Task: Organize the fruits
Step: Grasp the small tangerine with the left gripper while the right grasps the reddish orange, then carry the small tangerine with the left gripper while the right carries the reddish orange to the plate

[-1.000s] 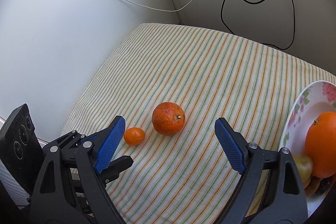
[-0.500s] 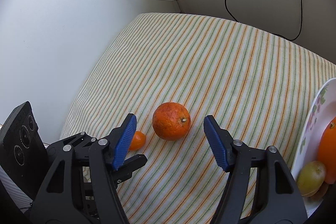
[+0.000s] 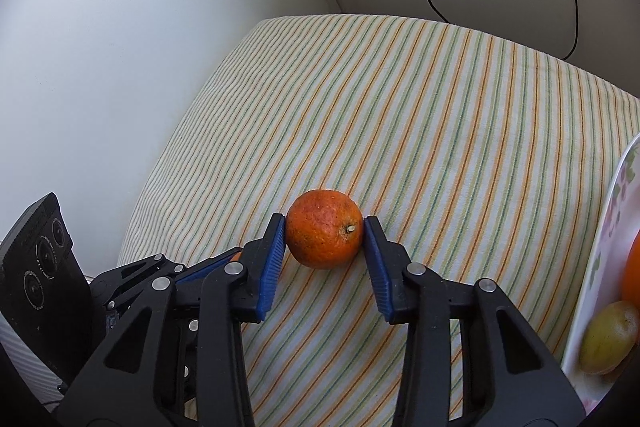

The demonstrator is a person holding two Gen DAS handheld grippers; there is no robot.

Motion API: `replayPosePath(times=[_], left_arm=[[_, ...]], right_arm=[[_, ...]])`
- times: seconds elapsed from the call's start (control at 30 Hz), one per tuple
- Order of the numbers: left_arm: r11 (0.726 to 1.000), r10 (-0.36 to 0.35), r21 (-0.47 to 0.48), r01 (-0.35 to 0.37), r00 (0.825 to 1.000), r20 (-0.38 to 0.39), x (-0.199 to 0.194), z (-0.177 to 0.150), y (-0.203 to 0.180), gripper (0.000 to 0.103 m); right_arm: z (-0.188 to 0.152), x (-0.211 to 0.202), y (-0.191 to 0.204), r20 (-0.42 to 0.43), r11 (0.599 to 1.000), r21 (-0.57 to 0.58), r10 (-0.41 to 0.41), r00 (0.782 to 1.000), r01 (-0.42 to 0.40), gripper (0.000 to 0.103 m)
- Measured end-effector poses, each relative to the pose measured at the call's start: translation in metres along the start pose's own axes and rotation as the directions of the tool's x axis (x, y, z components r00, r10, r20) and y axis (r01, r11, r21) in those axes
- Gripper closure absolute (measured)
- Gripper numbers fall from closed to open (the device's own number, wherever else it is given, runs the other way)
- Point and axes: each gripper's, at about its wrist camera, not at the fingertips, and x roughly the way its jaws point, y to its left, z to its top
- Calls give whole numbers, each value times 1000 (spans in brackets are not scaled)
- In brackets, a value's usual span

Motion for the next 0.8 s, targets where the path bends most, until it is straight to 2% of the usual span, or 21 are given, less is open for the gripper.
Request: replayPosePath(times=[0.43, 0.8], left_arm=[[1000, -2, -20, 3, 999, 40, -23, 2, 1, 81], [999, -31, 20, 30, 997, 65, -32, 7, -36, 81]], right_arm=[[-23, -47, -6, 67, 1000, -10, 12, 998, -12, 62], [-61, -120, -18, 193, 1000, -27, -9, 981, 14, 62]])
